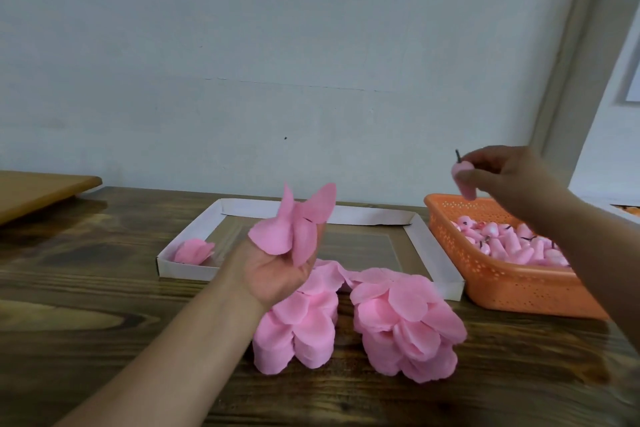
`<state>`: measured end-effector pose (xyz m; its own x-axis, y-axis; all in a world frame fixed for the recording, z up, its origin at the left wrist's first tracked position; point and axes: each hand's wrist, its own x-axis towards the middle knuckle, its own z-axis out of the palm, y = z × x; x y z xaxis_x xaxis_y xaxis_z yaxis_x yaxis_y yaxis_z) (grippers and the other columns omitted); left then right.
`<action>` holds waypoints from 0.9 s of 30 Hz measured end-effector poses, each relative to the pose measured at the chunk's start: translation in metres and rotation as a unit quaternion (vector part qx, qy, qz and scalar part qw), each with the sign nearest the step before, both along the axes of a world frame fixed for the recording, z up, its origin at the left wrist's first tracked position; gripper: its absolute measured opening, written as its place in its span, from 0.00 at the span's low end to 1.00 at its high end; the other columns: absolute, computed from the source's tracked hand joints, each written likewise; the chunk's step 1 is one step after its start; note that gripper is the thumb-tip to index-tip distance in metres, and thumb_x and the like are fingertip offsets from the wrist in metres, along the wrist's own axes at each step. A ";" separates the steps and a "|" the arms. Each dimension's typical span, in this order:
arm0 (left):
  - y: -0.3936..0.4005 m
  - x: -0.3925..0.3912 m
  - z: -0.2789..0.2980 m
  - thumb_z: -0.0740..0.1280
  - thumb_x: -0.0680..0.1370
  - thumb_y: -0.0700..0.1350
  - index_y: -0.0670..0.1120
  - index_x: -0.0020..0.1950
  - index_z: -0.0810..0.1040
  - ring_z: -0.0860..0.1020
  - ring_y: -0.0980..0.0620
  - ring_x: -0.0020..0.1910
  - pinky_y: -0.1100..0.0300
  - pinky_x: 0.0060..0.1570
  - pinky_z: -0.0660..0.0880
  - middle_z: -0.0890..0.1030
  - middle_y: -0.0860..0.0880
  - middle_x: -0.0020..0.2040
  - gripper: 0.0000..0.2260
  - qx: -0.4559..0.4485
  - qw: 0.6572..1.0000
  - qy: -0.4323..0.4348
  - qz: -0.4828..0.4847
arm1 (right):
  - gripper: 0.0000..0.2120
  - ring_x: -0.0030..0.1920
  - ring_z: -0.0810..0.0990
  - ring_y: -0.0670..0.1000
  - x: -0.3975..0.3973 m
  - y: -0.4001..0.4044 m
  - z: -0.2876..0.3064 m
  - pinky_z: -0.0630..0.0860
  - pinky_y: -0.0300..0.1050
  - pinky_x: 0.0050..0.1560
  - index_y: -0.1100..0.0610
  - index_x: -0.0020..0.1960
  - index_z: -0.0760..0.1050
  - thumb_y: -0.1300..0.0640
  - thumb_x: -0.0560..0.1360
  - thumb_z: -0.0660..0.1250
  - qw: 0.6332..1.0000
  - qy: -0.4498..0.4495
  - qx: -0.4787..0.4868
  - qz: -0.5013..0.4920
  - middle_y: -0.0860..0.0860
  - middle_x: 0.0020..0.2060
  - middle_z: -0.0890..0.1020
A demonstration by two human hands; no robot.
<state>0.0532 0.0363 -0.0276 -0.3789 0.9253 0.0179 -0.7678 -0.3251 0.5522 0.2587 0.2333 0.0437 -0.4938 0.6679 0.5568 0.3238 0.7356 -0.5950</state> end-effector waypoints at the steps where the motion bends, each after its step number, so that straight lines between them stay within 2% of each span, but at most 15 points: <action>1: 0.002 0.002 -0.003 0.83 0.38 0.37 0.38 0.37 0.84 0.79 0.57 0.41 0.68 0.42 0.75 0.84 0.45 0.36 0.28 0.034 0.998 -0.044 -0.035 | 0.12 0.28 0.66 0.49 -0.003 -0.005 -0.001 0.64 0.40 0.28 0.55 0.31 0.78 0.59 0.73 0.68 1.000 0.000 -0.002 0.019 0.58 0.31 0.81; 3: 0.007 -0.001 -0.008 0.77 0.38 0.22 0.35 0.42 0.82 0.72 0.61 0.49 0.73 0.42 0.72 0.83 0.43 0.40 0.33 0.050 0.990 -0.099 -0.085 | 0.11 0.27 0.67 0.48 -0.006 -0.014 -0.002 0.65 0.36 0.26 0.54 0.32 0.79 0.58 0.73 0.68 0.999 0.004 -0.014 0.051 0.55 0.31 0.82; 4: 0.006 0.000 -0.004 0.72 0.39 0.18 0.40 0.41 0.81 0.71 0.62 0.47 0.75 0.42 0.70 0.82 0.47 0.40 0.34 0.049 0.986 -0.117 -0.105 | 0.10 0.27 0.67 0.47 -0.007 -0.018 -0.003 0.66 0.33 0.25 0.54 0.33 0.79 0.57 0.73 0.69 0.997 0.012 -0.025 0.066 0.54 0.32 0.82; 5: 0.005 0.001 -0.004 0.69 0.40 0.18 0.47 0.39 0.76 0.73 0.62 0.40 0.75 0.38 0.70 0.78 0.49 0.39 0.35 0.048 0.987 -0.104 -0.116 | 0.09 0.28 0.70 0.46 -0.008 -0.022 -0.003 0.68 0.31 0.27 0.53 0.34 0.80 0.57 0.73 0.69 0.995 0.027 -0.041 0.084 0.53 0.33 0.83; 7: 0.006 0.010 0.006 0.68 0.42 0.20 0.50 0.41 0.60 0.70 0.54 0.23 0.69 0.26 0.72 0.70 0.47 0.34 0.39 0.026 0.992 -0.025 -0.120 | 0.05 0.37 0.77 0.47 -0.012 -0.030 -0.004 0.76 0.37 0.42 0.53 0.39 0.82 0.59 0.73 0.69 0.986 0.069 -0.087 0.127 0.51 0.35 0.83; 9: 0.005 0.016 0.008 0.66 0.55 0.20 0.55 0.43 0.47 0.66 0.53 0.22 0.67 0.22 0.71 0.61 0.48 0.37 0.39 0.013 0.987 -0.030 -0.157 | 0.05 0.42 0.79 0.49 -0.017 -0.038 -0.005 0.76 0.48 0.50 0.55 0.42 0.82 0.62 0.73 0.68 0.970 0.113 -0.136 0.170 0.51 0.36 0.83; 10: 0.006 0.020 0.008 0.59 0.65 0.23 0.56 0.40 0.47 0.65 0.54 0.24 0.72 0.25 0.69 0.58 0.50 0.40 0.31 0.005 0.986 -0.022 -0.164 | 0.05 0.42 0.79 0.50 -0.019 -0.042 -0.005 0.76 0.49 0.51 0.55 0.41 0.82 0.62 0.72 0.68 0.960 0.129 -0.160 0.189 0.51 0.36 0.83; 11: 0.004 0.023 0.011 0.50 0.72 0.27 0.58 0.36 0.53 0.64 0.55 0.25 0.76 0.29 0.67 0.58 0.51 0.41 0.23 -0.009 0.986 -0.030 -0.163 | 0.05 0.42 0.79 0.50 -0.021 -0.046 -0.005 0.77 0.49 0.49 0.57 0.40 0.82 0.61 0.72 0.68 0.951 0.132 -0.181 0.213 0.52 0.36 0.83; 12: 0.001 0.026 0.013 0.45 0.74 0.31 0.61 0.33 0.59 0.66 0.55 0.26 0.77 0.32 0.67 0.59 0.53 0.41 0.24 -0.007 0.984 -0.036 -0.172 | 0.05 0.42 0.79 0.50 -0.022 -0.051 -0.006 0.78 0.46 0.47 0.59 0.39 0.81 0.59 0.71 0.68 0.941 0.118 -0.201 0.244 0.53 0.35 0.82; 14: -0.003 0.033 0.015 0.49 0.78 0.36 0.60 0.32 0.63 0.70 0.56 0.34 0.72 0.38 0.70 0.66 0.54 0.39 0.21 0.023 0.984 -0.006 -0.175 | 0.10 0.42 0.80 0.49 -0.025 -0.059 -0.009 0.79 0.41 0.43 0.63 0.39 0.79 0.56 0.67 0.68 0.911 0.084 -0.269 0.300 0.56 0.37 0.82; 16: -0.006 0.037 0.016 0.52 0.80 0.39 0.61 0.36 0.63 0.66 0.59 0.39 0.72 0.40 0.71 0.74 0.53 0.34 0.19 0.050 0.986 0.010 -0.158 | 0.09 0.41 0.81 0.51 -0.030 -0.065 -0.015 0.80 0.43 0.41 0.63 0.40 0.79 0.58 0.63 0.69 0.869 0.074 -0.376 0.314 0.57 0.39 0.82; 19: -0.003 0.041 0.018 0.52 0.81 0.40 0.48 0.38 0.69 0.72 0.58 0.40 0.69 0.40 0.76 0.74 0.51 0.38 0.13 0.048 0.992 0.024 -0.117 | 0.06 0.40 0.80 0.52 -0.036 -0.075 -0.024 0.80 0.43 0.43 0.62 0.38 0.79 0.60 0.63 0.69 0.837 0.029 -0.429 0.338 0.57 0.39 0.81; 24: 0.008 0.041 0.007 0.56 0.81 0.38 0.43 0.47 0.72 0.78 0.53 0.42 0.65 0.44 0.75 0.75 0.46 0.45 0.08 -0.010 0.996 0.067 -0.057 | 0.03 0.39 0.81 0.52 -0.046 -0.084 -0.023 0.80 0.40 0.39 0.62 0.35 0.81 0.63 0.63 0.70 0.850 0.076 -0.421 0.306 0.58 0.36 0.82; 25: 0.009 0.041 0.004 0.57 0.82 0.38 0.42 0.51 0.74 0.79 0.53 0.43 0.64 0.47 0.75 0.77 0.45 0.47 0.07 -0.017 0.997 0.068 -0.037 | 0.02 0.37 0.82 0.50 -0.047 -0.084 -0.018 0.79 0.38 0.37 0.63 0.36 0.80 0.66 0.64 0.70 0.872 0.080 -0.386 0.290 0.57 0.35 0.83; 27: 0.008 0.038 0.001 0.59 0.81 0.45 0.41 0.61 0.75 0.77 0.48 0.51 0.54 0.55 0.73 0.78 0.42 0.53 0.12 -0.029 0.999 0.039 -0.019 | 0.01 0.34 0.80 0.44 -0.046 -0.080 -0.003 0.75 0.33 0.35 0.63 0.39 0.80 0.68 0.68 0.71 0.948 0.032 -0.226 0.223 0.53 0.33 0.83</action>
